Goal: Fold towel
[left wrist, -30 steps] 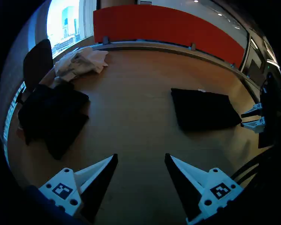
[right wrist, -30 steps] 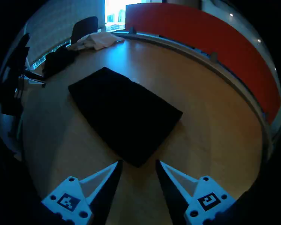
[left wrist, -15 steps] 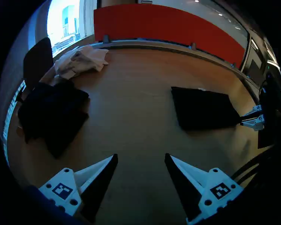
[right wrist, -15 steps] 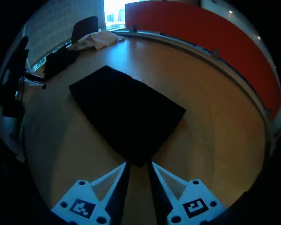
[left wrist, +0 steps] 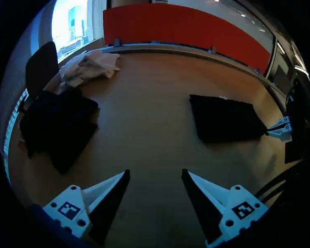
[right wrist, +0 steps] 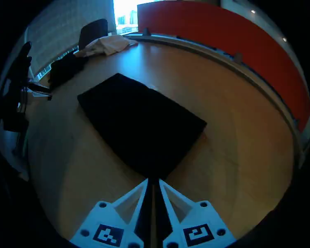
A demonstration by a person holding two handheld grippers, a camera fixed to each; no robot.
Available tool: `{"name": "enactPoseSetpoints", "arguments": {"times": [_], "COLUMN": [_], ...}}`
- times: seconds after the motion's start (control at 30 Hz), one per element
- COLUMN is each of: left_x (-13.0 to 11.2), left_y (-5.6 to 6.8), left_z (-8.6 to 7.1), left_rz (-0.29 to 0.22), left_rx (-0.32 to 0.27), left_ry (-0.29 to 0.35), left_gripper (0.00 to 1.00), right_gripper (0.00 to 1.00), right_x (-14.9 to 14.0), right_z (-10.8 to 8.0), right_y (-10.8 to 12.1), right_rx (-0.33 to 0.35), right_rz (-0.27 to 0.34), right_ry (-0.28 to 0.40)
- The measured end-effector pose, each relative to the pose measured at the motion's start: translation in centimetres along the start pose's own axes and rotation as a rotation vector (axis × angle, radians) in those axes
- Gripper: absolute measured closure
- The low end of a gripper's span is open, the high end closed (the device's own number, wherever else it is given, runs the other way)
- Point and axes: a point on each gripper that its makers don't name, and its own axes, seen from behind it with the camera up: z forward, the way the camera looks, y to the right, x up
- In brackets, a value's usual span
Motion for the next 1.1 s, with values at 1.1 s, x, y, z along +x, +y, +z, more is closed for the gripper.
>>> {"name": "enactPoseSetpoints", "arguments": {"times": [1.1], "left_x": [0.0], "left_y": [-0.3], "left_z": [-0.8], "left_rz": [-0.024], "left_rx": [-0.009], "left_ry": [0.019], "left_gripper": [0.07], "right_gripper": [0.94], "right_x": [16.2], "right_z": [-2.7], "right_y": [-2.8], "right_rx": [-0.027], "right_rz": [-0.243], "right_ry": [0.185]}}
